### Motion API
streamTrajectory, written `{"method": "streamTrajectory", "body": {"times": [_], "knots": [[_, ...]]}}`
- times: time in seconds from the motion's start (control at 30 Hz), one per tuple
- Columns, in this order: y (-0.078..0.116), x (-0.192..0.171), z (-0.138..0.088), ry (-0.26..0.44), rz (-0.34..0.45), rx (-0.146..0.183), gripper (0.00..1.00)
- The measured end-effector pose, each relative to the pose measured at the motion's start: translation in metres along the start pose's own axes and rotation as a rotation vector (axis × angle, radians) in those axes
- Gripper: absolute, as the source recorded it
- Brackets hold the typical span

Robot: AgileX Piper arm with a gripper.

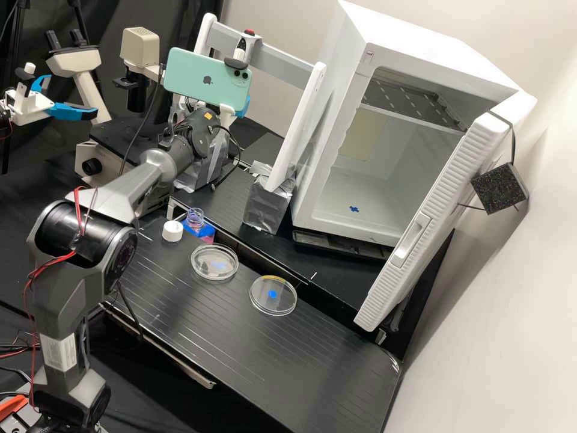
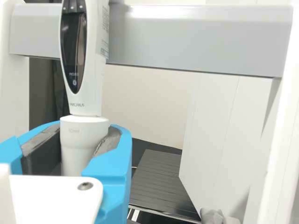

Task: Use the pipette

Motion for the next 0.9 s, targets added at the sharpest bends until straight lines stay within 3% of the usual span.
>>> {"method": "streamTrajectory", "body": {"times": [0.37, 0.57, 0.7, 0.83, 0.9], "knots": [[-0.002, -0.001, 0.004, -0.01, -0.006, 0.001, 1.0], [-0.007, -0.008, 0.017, -0.037, -0.02, 0.003, 1.0], [-0.004, -0.023, 0.026, -0.014, 0.0, 0.004, 1.0], [0.003, -0.055, 0.037, 0.023, 0.096, 0.08, 1.0], [0.005, -0.074, 0.041, 0.044, 0.175, 0.098, 1.0]]}}
